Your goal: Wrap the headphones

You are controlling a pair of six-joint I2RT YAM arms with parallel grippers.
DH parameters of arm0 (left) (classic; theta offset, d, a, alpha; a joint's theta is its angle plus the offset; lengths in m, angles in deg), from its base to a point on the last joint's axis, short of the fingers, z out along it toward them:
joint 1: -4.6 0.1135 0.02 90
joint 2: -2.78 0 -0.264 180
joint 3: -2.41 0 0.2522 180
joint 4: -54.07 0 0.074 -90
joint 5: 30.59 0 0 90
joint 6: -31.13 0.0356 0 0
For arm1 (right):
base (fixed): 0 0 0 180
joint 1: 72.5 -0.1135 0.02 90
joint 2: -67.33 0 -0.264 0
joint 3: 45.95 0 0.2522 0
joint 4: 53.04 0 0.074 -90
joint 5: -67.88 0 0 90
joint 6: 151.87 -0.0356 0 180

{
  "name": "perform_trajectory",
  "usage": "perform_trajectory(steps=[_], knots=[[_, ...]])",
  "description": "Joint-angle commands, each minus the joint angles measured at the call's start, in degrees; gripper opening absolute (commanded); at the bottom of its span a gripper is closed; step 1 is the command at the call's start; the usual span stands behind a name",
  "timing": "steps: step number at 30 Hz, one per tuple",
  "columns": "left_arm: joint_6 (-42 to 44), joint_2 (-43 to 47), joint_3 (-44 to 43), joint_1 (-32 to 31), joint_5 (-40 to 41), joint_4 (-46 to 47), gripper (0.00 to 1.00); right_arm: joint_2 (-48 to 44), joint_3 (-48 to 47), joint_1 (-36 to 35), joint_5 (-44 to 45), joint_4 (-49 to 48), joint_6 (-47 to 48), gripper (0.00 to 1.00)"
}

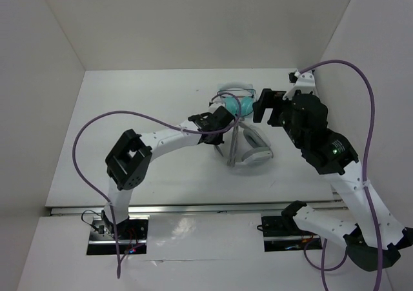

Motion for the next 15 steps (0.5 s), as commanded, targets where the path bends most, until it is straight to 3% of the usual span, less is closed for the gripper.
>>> perform_trajectory(steps=[1,11,12,14,15], knots=[[-6.45,-2.44,-2.66,-0.90,0.26,6.82,0.00,-2.10,0.11,-0.30,-1.39,0.15,-0.82,1.00],[-11.63,-7.55,-1.25,-0.90,0.26,8.41,0.00,-4.56,3.10,-0.30,-3.14,0.15,-0.82,1.00],[-11.63,-7.55,-0.64,-0.90,-0.27,8.41,0.04,-4.56,3.10,-0.30,-3.84,0.15,-0.82,1.00],[-12.24,-6.68,-0.03,-0.90,0.25,8.41,0.25,-4.56,3.10,-0.30,-4.54,0.75,-0.82,1.00],[-12.77,-6.15,0.85,-0.90,0.26,8.41,0.31,-4.56,3.10,-0.30,-4.55,0.76,-0.82,1.00]])
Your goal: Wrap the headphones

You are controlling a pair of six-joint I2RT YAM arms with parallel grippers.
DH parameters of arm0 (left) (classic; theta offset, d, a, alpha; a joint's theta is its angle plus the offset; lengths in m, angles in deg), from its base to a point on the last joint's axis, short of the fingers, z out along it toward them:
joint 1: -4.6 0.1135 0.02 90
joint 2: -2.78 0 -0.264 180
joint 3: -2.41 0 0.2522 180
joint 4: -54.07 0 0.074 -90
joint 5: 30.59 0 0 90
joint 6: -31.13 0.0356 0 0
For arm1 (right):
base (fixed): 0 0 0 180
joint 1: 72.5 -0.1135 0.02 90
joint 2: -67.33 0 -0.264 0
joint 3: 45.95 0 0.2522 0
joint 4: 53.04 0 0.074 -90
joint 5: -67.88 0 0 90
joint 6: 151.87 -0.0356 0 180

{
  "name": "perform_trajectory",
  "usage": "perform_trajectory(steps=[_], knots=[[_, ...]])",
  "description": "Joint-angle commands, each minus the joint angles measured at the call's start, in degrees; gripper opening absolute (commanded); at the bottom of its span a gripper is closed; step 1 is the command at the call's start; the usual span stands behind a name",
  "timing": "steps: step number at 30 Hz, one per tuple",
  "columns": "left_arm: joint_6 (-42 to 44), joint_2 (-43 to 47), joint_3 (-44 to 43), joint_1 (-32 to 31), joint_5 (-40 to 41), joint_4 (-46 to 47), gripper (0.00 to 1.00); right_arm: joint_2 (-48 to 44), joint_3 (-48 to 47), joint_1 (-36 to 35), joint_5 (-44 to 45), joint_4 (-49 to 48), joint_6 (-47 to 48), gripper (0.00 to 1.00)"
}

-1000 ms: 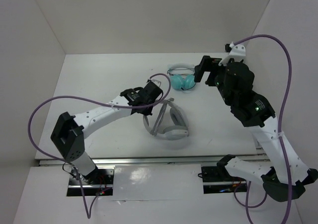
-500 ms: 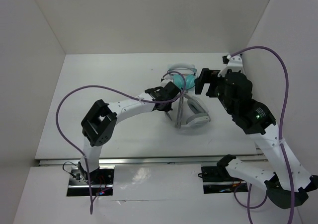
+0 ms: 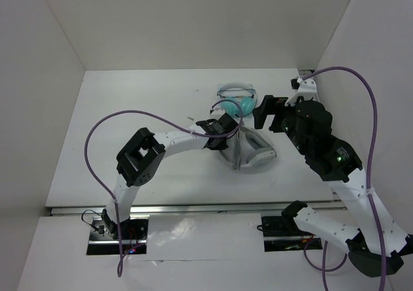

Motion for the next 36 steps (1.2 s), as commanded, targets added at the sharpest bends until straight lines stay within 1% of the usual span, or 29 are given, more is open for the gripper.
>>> perform_trajectory(steps=[1,2,3,4,5,6,7,10,11,13,14,15,16,17,18,19,20,21,22,23,24,25,26,28,30,32,33,35,36], knots=[[-3.99,1.96,1.20,0.02,1.21,4.12,0.37,-0.73,-0.24,-0.30,-1.38,0.30,-0.19,1.00],[-4.69,2.75,2.08,0.02,1.22,4.12,0.66,-0.73,-0.25,-0.30,-1.99,0.30,-0.19,1.00],[-4.69,3.63,2.87,0.02,1.22,4.12,0.68,-0.73,-0.25,-0.30,-2.78,0.30,-0.71,1.00],[-4.17,5.64,3.49,0.02,1.74,4.91,0.72,-1.25,-0.25,-0.30,-3.31,0.30,-0.71,1.00],[-4.16,6.79,4.89,0.02,1.75,4.91,0.79,-1.26,-0.25,-0.30,-3.31,0.30,-0.71,1.00],[-4.16,8.11,5.68,0.02,1.75,6.22,0.92,-1.26,-0.86,-0.30,-3.84,0.82,-0.71,1.00],[-4.16,11.16,6.47,0.02,1.23,6.84,1.00,-1.26,-1.38,-0.30,-4.54,0.83,-0.71,1.00],[-2.33,16.89,10.69,-1.21,1.22,10.44,1.00,-1.79,-1.92,-0.30,-6.64,1.44,-0.71,1.00],[-1.19,20.82,13.05,-1.21,0.70,11.41,1.00,-2.31,-1.92,-0.30,-8.83,1.44,-0.71,1.00],[-0.31,25.06,15.61,-1.21,-0.44,13.34,1.00,-2.31,-1.92,-0.30,-10.77,1.44,-0.71,1.00],[1.53,29.69,17.54,-1.21,-0.45,13.35,1.00,-2.31,-2.53,-0.30,-11.31,2.40,-0.71,1.00],[2.68,32.09,18.16,-1.82,0.51,12.83,1.00,-2.31,-3.23,-0.30,-11.31,3.80,-0.71,1.00],[4.00,34.46,18.17,-2.53,1.82,9.52,1.00,-2.92,-3.76,-0.30,-11.92,4.95,-0.11,1.00],[5.31,36.92,18.87,-4.88,6.45,7.05,1.00,-2.93,-4.46,-0.30,-11.93,6.09,-0.10,1.00],[6.02,42.17,18.87,-6.21,9.10,4.06,1.00,-3.63,-5.07,-0.30,-11.93,8.36,-0.10,1.00],[6.90,45.00,19.74,-7.27,11.48,1.16,1.00,-4.15,-5.95,-0.30,-11.23,9.43,-0.10,1.00],[6.91,48.17,20.36,-9.37,14.98,-4.09,1.00,-4.68,-5.96,-0.30,-11.22,10.31,-0.10,1.00],[6.91,51.50,21.76,-10.00,15.63,-6.49,1.00,-5.91,-6.74,0.31,-11.22,12.15,-0.10,1.00],[6.91,58.76,22.38,-10.00,15.64,-8.77,1.00,-6.70,-7.79,0.93,-12.35,12.86,-0.10,1.00],[6.39,62.66,23.00,-10.61,15.64,-11.32,1.00,-7.49,-7.80,0.93,-13.41,13.57,-0.10,1.00],[5.86,66.53,23.96,-10.62,15.64,-16.13,1.00,-8.28,-8.67,2.41,-14.55,14.36,-0.10,1.00],[5.16,70.39,23.97,-10.62,15.64,-18.09,1.00,-9.60,-9.99,3.04,-16.56,16.54,-0.10,1.00],[4.63,77.83,24.67,-10.62,15.64,-20.29,1.00,-9.61,-10.79,3.74,-17.54,17.95,-0.10,1.00],[4.10,84.29,25.20,-10.62,15.64,-26.16,1.00,-11.44,-12.11,6.46,-20.26,21.99,1.30,1.00],[3.49,91.31,25.20,-10.62,15.64,-30.05,1.00,-12.85,-12.11,7.35,-20.28,23.94,1.31,1.00],[2.00,94.33,25.20,-10.62,15.11,-35.41,1.00,-15.40,-11.58,7.35,-20.11,26.22,0.52,1.00],[0.94,96.17,25.20,-10.62,15.11,-36.91,1.00,-16.80,-11.58,8.05,-17.93,27.27,0.52,1.00],[0.41,97.50,25.99,-10.62,15.11,-39.63,1.00,-18.48,-12.11,8.58,-16.41,29.91,-0.01,1.00],[-0.20,98.20,26.60,-10.62,13.37,-39.65,1.00,-19.36,-12.11,8.58,-16.41,30.53,-0.53,1.00]])
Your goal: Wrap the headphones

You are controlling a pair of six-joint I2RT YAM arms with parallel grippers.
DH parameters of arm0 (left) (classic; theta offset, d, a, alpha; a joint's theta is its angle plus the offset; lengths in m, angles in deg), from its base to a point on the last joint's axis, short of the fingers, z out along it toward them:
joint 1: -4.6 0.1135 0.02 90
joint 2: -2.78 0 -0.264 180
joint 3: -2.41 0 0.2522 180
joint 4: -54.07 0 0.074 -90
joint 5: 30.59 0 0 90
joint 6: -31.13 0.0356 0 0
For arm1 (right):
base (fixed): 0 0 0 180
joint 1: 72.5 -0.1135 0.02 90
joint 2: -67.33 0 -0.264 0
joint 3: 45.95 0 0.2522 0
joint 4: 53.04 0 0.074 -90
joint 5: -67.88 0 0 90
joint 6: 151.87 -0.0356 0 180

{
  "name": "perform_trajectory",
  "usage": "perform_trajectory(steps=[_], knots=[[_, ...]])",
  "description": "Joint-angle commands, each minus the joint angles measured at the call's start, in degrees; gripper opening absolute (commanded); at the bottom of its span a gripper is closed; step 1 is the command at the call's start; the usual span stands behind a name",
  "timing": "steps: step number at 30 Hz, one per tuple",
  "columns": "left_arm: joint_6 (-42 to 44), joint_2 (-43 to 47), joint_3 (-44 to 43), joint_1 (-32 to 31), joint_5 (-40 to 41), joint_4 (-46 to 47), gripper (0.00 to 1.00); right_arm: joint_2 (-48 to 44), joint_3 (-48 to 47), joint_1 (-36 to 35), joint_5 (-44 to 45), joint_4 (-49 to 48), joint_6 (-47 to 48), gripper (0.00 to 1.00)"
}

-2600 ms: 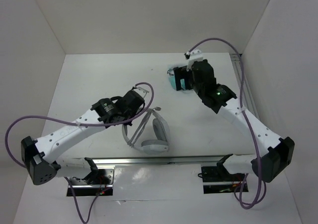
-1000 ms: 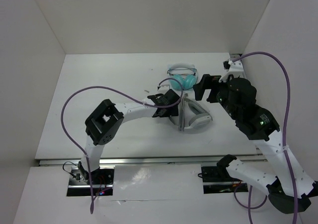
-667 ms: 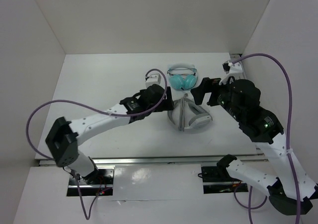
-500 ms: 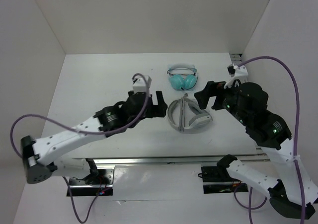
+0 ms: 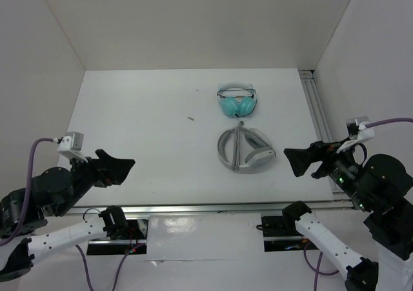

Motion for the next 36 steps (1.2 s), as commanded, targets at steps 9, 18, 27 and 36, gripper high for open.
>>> perform_trajectory(steps=[9,18,27,36], knots=[[-2.04,6.17,4.48,0.05,-4.21,-4.51,1.00,-6.82,1.96,1.92,3.34,10.36,-1.00,1.00],[-3.72,7.76,6.23,0.05,-4.21,-4.60,1.00,-9.37,3.71,0.25,6.42,10.88,-2.93,1.00],[-4.77,9.86,6.76,0.05,-4.21,-4.07,1.00,-9.99,3.72,-0.28,6.94,11.42,-3.55,1.00],[-4.77,10.40,7.29,0.05,-4.21,-4.07,1.00,-9.46,2.66,-0.28,6.94,11.42,-3.55,1.00]])
